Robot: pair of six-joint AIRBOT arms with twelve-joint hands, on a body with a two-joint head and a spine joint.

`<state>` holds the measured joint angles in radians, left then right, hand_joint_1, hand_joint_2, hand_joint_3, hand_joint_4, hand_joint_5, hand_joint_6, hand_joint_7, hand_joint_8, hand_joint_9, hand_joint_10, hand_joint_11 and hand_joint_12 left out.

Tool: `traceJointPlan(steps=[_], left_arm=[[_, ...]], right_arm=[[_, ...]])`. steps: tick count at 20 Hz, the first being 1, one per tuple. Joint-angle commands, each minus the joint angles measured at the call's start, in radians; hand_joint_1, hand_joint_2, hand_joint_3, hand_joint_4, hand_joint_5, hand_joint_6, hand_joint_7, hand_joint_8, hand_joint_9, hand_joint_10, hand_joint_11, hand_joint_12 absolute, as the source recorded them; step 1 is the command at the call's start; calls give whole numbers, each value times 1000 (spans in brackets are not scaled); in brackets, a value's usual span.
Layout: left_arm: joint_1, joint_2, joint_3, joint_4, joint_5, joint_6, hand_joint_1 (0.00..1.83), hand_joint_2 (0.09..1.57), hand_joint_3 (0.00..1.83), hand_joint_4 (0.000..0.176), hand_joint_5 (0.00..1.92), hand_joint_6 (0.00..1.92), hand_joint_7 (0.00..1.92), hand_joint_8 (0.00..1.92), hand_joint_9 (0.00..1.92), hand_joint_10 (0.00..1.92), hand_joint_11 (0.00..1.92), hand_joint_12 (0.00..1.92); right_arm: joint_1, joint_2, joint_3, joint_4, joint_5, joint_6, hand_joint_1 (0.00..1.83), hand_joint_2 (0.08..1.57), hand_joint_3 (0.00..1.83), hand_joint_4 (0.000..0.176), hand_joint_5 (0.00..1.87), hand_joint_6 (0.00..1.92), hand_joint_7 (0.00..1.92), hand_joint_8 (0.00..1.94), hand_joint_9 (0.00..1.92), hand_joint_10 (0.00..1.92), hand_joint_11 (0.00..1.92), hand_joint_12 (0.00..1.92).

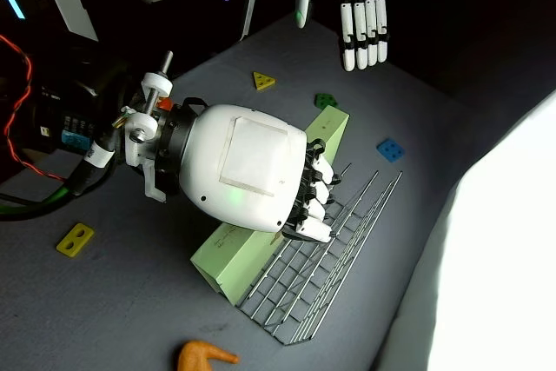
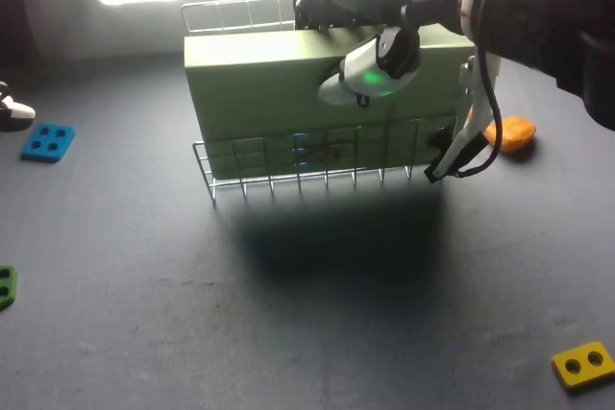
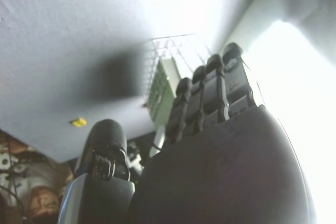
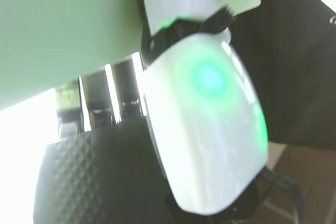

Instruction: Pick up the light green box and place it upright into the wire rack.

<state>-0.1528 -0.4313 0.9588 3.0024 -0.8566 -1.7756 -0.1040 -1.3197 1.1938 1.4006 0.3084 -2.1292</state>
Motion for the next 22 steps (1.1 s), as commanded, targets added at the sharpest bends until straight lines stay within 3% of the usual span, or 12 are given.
traceJointPlan(steps=[1, 10, 13, 14, 15, 16, 18, 22], left_arm=[[-10, 3, 1, 10, 80, -1, 35, 1403, 0, 0, 35, 5, 0, 0, 0, 0, 0, 0], [-9, 3, 2, 10, 80, -1, 30, 1408, 2, 0, 9, 0, 0, 0, 0, 0, 0, 0], [-9, 3, 4, 10, 80, -1, 42, 1400, 0, 0, 0, 0, 0, 0, 0, 0, 0, 0], [-9, 3, 5, 10, 80, -1, 33, 1404, 0, 0, 0, 0, 0, 0, 0, 0, 0, 0], [-9, 3, 6, 10, 80, -1, 32, 1404, 0, 0, 0, 0, 0, 0, 0, 0, 0, 0], [-9, 3, 7, 10, 80, -1, 6, 1403, 0, 0, 0, 0, 0, 0, 0, 0, 0, 0], [-9, 3, 7, 10, 79, -1, 15, 1410, 2, 0, 0, 0, 0, 0, 0, 0, 0, 0], [-8, 3, 8, 10, 79, -1, 35, 1407, 0, 0, 0, 0, 0, 0, 0, 0, 0, 0]], right_arm=[[6, 3, 5, -26, 20, 5, 1222, 1131, 2, 0, 946, 961, 960, 1201, 789, 1349, 514, 1770], [-10, 1, 28, -26, 21, 41, 1216, 1136, 2, 0, 919, 1026, 963, 1164, 797, 1303, 550, 1751], [-2, -3, 35, -26, 21, 54, 1204, 1156, 0, 0, 924, 1025, 891, 1280, 726, 1450, 497, 1823], [0, -6, 37, -26, 21, 56, 1197, 1154, 0, 18, 905, 1078, 911, 1174, 694, 1348, 385, 1851], [0, -10, 42, -26, 21, 60, 1138, 1177, 0, 0, 843, 1178, 738, 841, 557, 1246, 240, 1853], [0, -15, 46, -26, 21, 61, 1140, 1097, 0, 0, 593, 804, 654, 599, 481, 1111, 121, 1821], [-4, -26, 53, -27, 25, 61, 1123, 1066, 0, 0, 520, 533, 623, 305, 393, 1009, 9, 1776], [-2, -35, 61, -31, 25, 61, 1109, 1061, 0, 0, 489, 514, 659, 193, 379, 989, 0, 1736]])
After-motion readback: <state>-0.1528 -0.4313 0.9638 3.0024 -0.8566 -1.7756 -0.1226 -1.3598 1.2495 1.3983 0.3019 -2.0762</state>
